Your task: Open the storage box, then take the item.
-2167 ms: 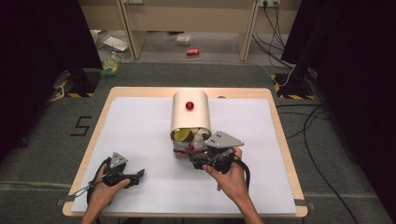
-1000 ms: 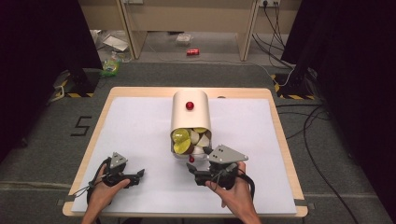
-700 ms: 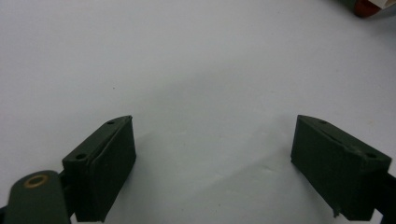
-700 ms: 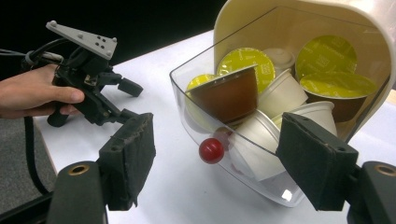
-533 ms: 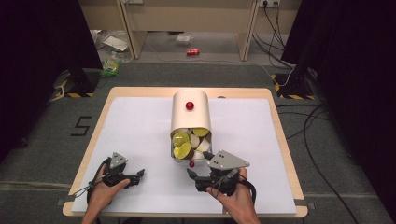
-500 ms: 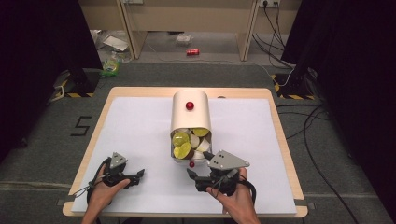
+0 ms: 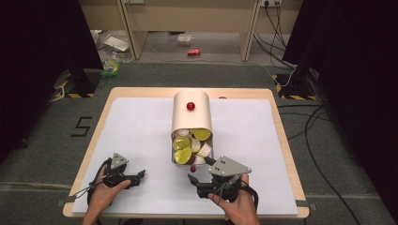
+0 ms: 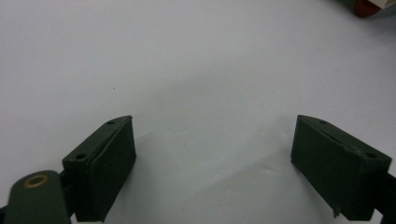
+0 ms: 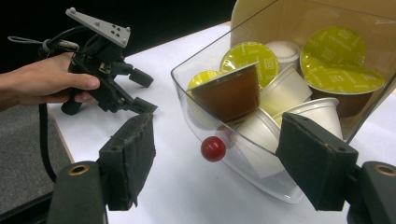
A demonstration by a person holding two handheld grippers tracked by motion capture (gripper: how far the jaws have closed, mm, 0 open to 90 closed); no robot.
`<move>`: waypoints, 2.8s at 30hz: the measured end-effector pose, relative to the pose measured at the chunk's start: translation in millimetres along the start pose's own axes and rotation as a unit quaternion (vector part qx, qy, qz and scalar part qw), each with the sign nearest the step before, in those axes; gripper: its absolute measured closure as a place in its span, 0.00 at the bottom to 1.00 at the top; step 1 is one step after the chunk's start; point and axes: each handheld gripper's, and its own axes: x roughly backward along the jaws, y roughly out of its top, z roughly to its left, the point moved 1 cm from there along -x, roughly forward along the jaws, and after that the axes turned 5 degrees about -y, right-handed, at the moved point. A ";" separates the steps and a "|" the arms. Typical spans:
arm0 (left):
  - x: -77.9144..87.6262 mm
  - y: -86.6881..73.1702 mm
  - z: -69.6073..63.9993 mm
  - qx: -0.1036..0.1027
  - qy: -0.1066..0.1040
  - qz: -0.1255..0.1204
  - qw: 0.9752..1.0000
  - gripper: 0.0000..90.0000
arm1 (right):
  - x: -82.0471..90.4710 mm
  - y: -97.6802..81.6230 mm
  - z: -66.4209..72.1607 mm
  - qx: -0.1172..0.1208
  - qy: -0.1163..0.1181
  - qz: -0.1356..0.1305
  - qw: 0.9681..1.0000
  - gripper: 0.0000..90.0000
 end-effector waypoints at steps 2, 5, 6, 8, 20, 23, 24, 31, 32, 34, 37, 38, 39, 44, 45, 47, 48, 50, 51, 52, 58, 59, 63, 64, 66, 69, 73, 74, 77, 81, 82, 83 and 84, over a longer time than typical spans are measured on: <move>0.0 0.0 0.0 0.000 0.000 0.000 1.000 0.14 | 0.4 -0.6 0.0 0.003 0.001 -0.001 1.000 0.31; 0.0 0.0 0.0 0.000 0.000 0.000 1.000 0.14 | 1.1 -1.3 0.6 0.000 0.002 0.001 1.000 0.31; 0.0 0.0 0.0 0.000 0.000 0.000 1.000 0.14 | 1.3 -1.5 1.0 -0.001 0.003 0.002 1.000 0.31; 0.0 0.0 0.0 0.000 0.000 0.000 1.000 0.14 | 2.1 -2.2 1.7 0.002 0.003 0.004 1.000 0.31; 0.0 0.0 0.0 0.000 0.000 0.000 1.000 0.14 | 4.4 -6.1 5.2 0.004 0.004 0.007 1.000 0.31; 0.0 0.0 0.0 0.000 0.000 0.000 1.000 0.14 | 4.5 -6.1 5.4 0.004 0.005 0.008 1.000 0.31; 0.0 0.0 0.0 0.000 0.000 0.000 1.000 0.14 | 4.4 -6.0 5.4 0.003 0.005 0.007 1.000 0.31; 0.0 0.0 0.0 0.000 0.000 0.000 1.000 0.14 | 5.8 -3.8 3.7 -0.004 0.005 0.000 1.000 0.31; 0.0 0.0 0.0 0.000 0.000 0.000 1.000 0.14 | 6.5 -2.6 3.0 -0.007 0.004 -0.004 1.000 0.31; -0.1 0.0 0.0 0.000 0.000 0.000 1.000 0.14 | 6.4 -1.4 2.6 -0.006 0.004 -0.008 1.000 0.31; -0.1 0.0 0.0 0.000 0.000 0.000 1.000 0.14 | 5.8 0.2 2.2 -0.007 0.003 -0.011 1.000 0.31; -0.1 0.0 0.0 0.000 0.000 0.000 1.000 0.14 | 5.8 0.7 2.2 -0.006 0.003 -0.010 1.000 0.31; -0.1 0.0 0.0 0.000 0.000 0.000 1.000 0.14 | 5.6 1.1 2.3 -0.007 0.003 -0.011 1.000 0.31; -0.1 0.0 0.0 0.000 0.000 0.000 1.000 0.14 | 5.1 3.1 1.6 -0.007 0.001 -0.013 1.000 0.31; -0.1 0.0 0.0 0.000 0.000 0.000 1.000 0.14 | 5.1 3.1 1.6 -0.007 0.001 -0.013 1.000 0.31; -0.2 0.1 0.1 0.000 0.000 0.000 1.000 0.14 | 3.8 4.7 0.4 -0.009 0.000 -0.015 1.000 0.31; -0.2 0.1 0.0 0.000 0.000 0.000 1.000 0.14 | 3.3 5.2 0.1 -0.009 0.000 -0.016 1.000 0.31; -0.2 0.1 0.0 0.000 0.000 0.000 1.000 0.14 | 2.2 5.7 0.1 -0.010 0.001 -0.017 1.000 0.31; -0.2 0.1 0.0 0.000 0.000 0.000 1.000 0.14 | 1.5 5.9 -0.1 -0.011 0.000 -0.016 1.000 0.31; -0.2 0.1 0.0 0.000 0.000 0.000 1.000 0.14 | 0.6 6.1 -0.1 -0.012 -0.001 -0.015 1.000 0.31; -0.2 0.1 0.1 0.000 0.000 0.000 1.000 0.14 | -4.4 10.1 -1.2 -0.013 -0.004 -0.016 1.000 0.31; -0.2 0.1 0.1 0.000 0.000 0.000 1.000 0.14 | -4.4 10.1 -1.2 -0.013 -0.004 -0.016 1.000 0.31; -0.2 0.1 0.0 0.000 0.000 0.000 1.000 0.14 | -8.8 13.5 -1.5 -0.013 -0.008 -0.016 1.000 0.31; -0.2 0.1 0.0 0.000 0.000 0.000 1.000 0.14 | -11.3 14.9 -1.5 -0.015 -0.008 -0.017 1.000 0.31; -0.2 0.1 0.1 0.000 0.000 0.000 1.000 0.14 | -13.3 16.0 -1.9 -0.013 -0.008 -0.015 1.000 0.31; -0.2 0.1 0.1 0.000 0.000 0.000 1.000 0.14 | -16.3 16.9 -2.4 -0.014 -0.010 -0.014 1.000 0.31; -0.2 0.1 0.0 0.000 0.000 0.000 1.000 0.14 | -19.5 17.5 -3.9 -0.014 -0.011 -0.012 1.000 0.31; -0.2 0.1 0.0 0.000 0.000 0.000 1.000 0.14 | -20.1 17.5 -4.1 -0.016 -0.012 -0.011 1.000 0.31; -0.2 0.1 0.0 0.001 0.000 0.000 1.000 0.14 | -21.9 18.4 -5.1 -0.013 -0.013 -0.010 1.000 0.31; -0.2 0.1 0.1 0.001 0.000 0.000 1.000 0.14 | -25.1 19.3 -4.9 -0.013 -0.013 -0.009 1.000 0.32; -0.2 0.0 0.0 0.000 0.000 0.000 1.000 0.14 | -27.3 19.5 -4.3 -0.011 -0.011 -0.007 1.000 0.32; -0.2 0.0 0.0 0.000 0.000 0.000 1.000 0.14 | -28.0 19.5 -3.8 -0.011 -0.010 -0.005 1.000 0.33; -0.2 0.0 0.1 0.000 0.000 0.000 1.000 0.14 | -29.2 19.5 -3.4 -0.009 -0.009 -0.005 1.000 0.33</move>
